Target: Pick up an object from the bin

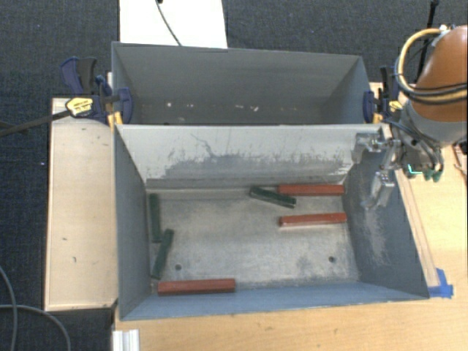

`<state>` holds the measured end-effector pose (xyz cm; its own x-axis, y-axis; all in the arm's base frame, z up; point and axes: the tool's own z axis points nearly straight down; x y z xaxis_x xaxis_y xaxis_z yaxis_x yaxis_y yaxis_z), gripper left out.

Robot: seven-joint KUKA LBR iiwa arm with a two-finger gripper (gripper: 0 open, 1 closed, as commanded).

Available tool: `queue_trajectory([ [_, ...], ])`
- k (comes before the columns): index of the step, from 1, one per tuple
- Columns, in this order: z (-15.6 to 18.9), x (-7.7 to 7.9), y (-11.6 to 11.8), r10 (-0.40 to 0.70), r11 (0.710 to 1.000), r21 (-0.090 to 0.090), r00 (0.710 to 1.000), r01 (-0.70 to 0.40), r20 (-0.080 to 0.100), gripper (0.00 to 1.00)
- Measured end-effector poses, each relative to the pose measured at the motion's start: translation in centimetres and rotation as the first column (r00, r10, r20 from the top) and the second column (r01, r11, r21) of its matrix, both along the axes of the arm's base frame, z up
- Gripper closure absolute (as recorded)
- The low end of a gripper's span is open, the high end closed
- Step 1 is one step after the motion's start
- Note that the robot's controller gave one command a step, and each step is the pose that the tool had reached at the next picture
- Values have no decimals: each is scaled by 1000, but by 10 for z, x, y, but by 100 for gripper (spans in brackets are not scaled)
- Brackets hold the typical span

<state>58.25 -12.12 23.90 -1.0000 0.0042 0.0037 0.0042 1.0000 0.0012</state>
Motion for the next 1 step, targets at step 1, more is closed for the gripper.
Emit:
queue_trajectory([
  [1, -164, -12, 6, -59, 998, 1, 998, 59, -1, 0],
])
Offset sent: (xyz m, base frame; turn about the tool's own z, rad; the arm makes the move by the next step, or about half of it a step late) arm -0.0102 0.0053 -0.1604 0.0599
